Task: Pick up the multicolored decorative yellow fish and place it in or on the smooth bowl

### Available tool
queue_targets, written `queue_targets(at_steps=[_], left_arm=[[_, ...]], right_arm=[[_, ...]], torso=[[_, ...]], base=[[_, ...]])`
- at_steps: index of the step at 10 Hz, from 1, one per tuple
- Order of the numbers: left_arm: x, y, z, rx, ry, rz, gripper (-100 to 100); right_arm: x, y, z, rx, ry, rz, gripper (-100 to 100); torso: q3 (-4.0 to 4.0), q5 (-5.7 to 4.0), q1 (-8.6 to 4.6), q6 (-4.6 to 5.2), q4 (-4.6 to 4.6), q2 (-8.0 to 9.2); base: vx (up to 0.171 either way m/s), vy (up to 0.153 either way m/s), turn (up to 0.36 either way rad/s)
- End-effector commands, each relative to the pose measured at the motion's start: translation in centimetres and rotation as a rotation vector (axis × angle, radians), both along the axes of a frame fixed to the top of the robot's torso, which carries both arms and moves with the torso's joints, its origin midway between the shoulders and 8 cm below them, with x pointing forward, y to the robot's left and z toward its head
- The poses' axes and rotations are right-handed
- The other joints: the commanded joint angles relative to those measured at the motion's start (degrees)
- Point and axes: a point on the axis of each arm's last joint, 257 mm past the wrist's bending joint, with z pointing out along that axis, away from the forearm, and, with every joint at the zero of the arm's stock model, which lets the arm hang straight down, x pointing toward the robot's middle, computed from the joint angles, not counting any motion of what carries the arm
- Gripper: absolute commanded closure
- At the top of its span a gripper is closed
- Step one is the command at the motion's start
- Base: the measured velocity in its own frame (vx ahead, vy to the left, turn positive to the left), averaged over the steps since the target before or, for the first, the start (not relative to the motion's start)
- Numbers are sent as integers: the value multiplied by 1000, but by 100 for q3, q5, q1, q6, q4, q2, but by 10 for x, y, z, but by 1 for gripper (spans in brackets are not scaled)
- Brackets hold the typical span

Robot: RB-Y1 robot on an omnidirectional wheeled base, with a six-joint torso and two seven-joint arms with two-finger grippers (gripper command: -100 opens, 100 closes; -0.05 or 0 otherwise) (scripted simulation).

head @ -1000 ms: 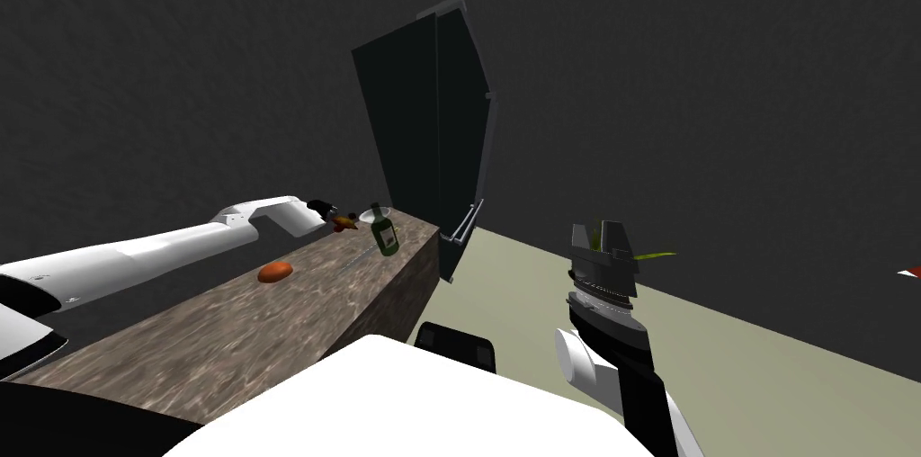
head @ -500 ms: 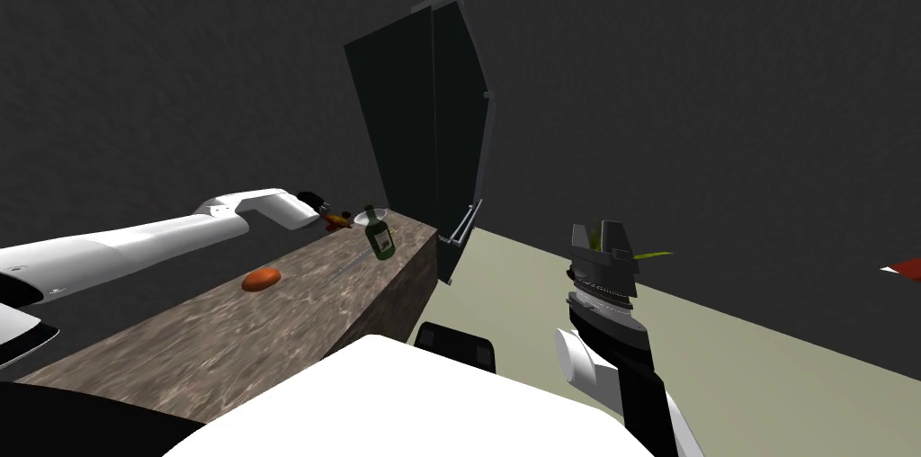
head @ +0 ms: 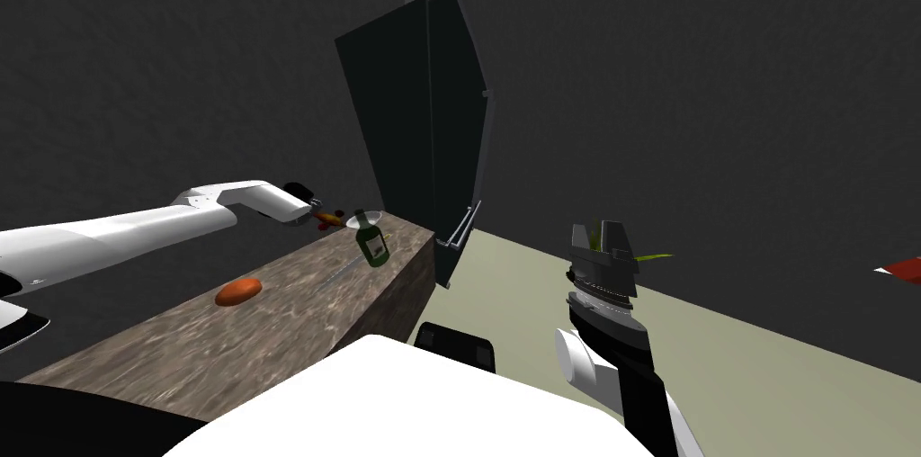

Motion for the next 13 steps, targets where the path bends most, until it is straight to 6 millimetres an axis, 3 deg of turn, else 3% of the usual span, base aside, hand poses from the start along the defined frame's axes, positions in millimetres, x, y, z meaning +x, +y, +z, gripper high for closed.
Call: queue_targets(at_steps=[1,6,13], left_arm=[[-4,6,8,-16,-5,16,100],[-10,11,17,-78,-28,46,100],[-14,12,23,-155,-61,66,100]], right_arm=[[0,0,0,0,0,0,0],[0,0,0,0,0,0,0],[0,0,0,0,0,0,0]], torso=[[0,0,0,0,0,0],[3,-5,3,-2,3,4],[1,-14,-13,0,5,-3]], base=[[125,5,-10],[98,0,3],[147,-7,25]])
